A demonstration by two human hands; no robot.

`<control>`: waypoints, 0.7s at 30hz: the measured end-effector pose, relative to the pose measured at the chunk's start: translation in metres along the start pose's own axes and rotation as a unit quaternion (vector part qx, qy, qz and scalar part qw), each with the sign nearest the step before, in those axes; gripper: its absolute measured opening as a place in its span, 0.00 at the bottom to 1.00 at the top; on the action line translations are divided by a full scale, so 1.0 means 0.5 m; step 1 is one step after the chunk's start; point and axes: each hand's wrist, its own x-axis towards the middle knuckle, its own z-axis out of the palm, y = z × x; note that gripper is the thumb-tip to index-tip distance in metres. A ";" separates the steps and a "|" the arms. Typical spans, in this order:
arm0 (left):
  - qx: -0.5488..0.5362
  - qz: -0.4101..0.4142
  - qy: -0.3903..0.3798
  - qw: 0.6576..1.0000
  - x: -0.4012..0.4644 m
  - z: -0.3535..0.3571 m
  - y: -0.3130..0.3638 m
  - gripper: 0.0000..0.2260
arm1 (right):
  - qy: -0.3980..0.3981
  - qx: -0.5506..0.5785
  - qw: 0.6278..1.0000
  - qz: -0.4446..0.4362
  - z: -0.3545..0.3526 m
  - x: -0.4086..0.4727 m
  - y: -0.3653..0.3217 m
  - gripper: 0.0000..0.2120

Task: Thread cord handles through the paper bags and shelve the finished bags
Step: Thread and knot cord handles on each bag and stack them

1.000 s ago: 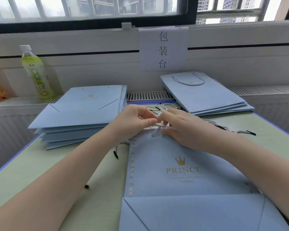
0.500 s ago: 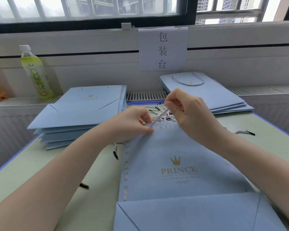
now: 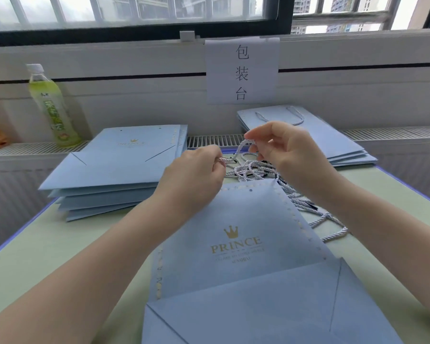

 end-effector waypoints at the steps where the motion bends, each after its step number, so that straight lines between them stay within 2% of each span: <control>1: -0.063 0.023 0.038 0.997 0.000 -0.001 0.003 0.08 | -0.028 -0.027 0.999 0.006 0.004 -0.002 0.005 0.11; 4: -0.160 0.058 0.140 0.976 0.005 -0.009 0.008 0.10 | -0.087 -0.140 0.986 0.020 0.011 -0.008 0.019 0.08; 6: -0.194 0.059 0.200 0.959 0.008 -0.019 0.007 0.10 | -0.115 -0.255 0.960 0.003 0.011 -0.012 0.027 0.11; 9: -0.131 0.044 0.223 0.965 0.003 -0.020 -0.001 0.10 | -0.138 -0.439 0.887 -0.031 0.009 -0.015 0.027 0.15; 11: -0.052 0.033 0.200 0.978 -0.002 -0.014 -0.006 0.15 | -0.109 -0.469 0.876 -0.031 0.004 -0.017 0.019 0.17; 12: -0.038 0.030 0.176 0.983 -0.004 -0.013 -0.006 0.18 | -0.087 -0.441 0.893 -0.011 0.000 -0.017 0.014 0.18; 14: -0.057 0.031 0.115 0.991 -0.007 -0.007 -0.007 0.25 | -0.033 -0.298 0.953 0.043 -0.008 -0.010 0.014 0.14; 16: -0.084 0.021 0.054 0.995 -0.006 0.002 -0.008 0.32 | -0.003 -0.154 0.984 0.087 -0.012 0.001 0.008 0.12; 19: -0.090 -0.010 -0.002 0.996 -0.004 0.019 -0.009 0.35 | -0.028 0.066 0.983 0.172 -0.014 0.002 -0.005 0.23; 21: -0.051 -0.007 -0.023 0.998 -0.006 0.028 -0.013 0.28 | -0.045 0.181 0.958 0.217 -0.016 0.002 -0.013 0.22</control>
